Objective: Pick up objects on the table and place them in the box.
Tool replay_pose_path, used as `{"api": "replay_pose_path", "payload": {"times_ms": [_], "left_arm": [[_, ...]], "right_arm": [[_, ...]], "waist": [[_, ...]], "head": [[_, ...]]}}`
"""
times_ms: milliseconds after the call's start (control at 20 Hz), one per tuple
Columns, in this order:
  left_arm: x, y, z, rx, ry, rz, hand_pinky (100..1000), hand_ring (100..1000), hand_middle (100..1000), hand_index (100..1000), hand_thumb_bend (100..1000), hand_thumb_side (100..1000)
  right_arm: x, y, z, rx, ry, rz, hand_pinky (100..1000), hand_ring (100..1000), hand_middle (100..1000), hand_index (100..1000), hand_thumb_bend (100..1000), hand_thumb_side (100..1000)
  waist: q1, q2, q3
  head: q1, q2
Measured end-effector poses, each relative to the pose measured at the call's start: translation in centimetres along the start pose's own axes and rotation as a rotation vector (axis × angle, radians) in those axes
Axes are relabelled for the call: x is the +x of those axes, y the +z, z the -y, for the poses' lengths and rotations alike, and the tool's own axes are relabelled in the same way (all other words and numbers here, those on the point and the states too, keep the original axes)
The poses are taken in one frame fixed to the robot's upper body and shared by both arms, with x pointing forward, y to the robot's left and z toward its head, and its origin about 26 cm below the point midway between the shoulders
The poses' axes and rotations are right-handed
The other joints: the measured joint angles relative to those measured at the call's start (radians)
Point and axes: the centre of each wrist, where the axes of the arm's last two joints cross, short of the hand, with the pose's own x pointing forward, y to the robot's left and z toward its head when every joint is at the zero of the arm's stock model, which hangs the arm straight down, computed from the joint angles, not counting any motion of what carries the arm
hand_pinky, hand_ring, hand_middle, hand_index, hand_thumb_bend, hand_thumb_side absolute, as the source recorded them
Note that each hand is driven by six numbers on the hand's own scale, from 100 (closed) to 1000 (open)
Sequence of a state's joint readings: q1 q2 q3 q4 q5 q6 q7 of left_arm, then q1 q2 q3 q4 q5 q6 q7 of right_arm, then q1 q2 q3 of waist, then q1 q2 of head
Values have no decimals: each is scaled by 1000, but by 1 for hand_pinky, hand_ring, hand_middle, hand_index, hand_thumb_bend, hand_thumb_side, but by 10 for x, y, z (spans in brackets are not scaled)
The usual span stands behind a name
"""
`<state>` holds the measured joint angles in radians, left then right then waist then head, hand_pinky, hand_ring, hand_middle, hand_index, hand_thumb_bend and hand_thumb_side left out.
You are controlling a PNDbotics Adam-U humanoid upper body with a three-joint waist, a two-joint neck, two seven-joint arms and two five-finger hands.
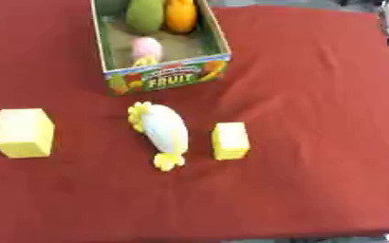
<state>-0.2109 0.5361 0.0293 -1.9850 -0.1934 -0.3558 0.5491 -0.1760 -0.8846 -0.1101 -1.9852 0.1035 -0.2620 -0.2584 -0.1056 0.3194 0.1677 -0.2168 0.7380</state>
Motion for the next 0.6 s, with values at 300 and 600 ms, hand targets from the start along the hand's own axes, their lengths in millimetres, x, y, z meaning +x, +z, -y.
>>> {"api": "replay_pose_path", "payload": {"times_ms": [300,600], "left_arm": [[0,0,0,0,0,0,785,822,783,890,132,787],[0,0,0,-1,0,0,785,823,784,890,130,789]], "right_arm": [[0,0,0,7,3,-4,830,773,610,835,100,479],[2,-3,-2,156,87,0,845,822,696,879,100,550]], "waist": [[0,0,0],[0,0,2]], "head": [[0,0],[-1,0]]}}
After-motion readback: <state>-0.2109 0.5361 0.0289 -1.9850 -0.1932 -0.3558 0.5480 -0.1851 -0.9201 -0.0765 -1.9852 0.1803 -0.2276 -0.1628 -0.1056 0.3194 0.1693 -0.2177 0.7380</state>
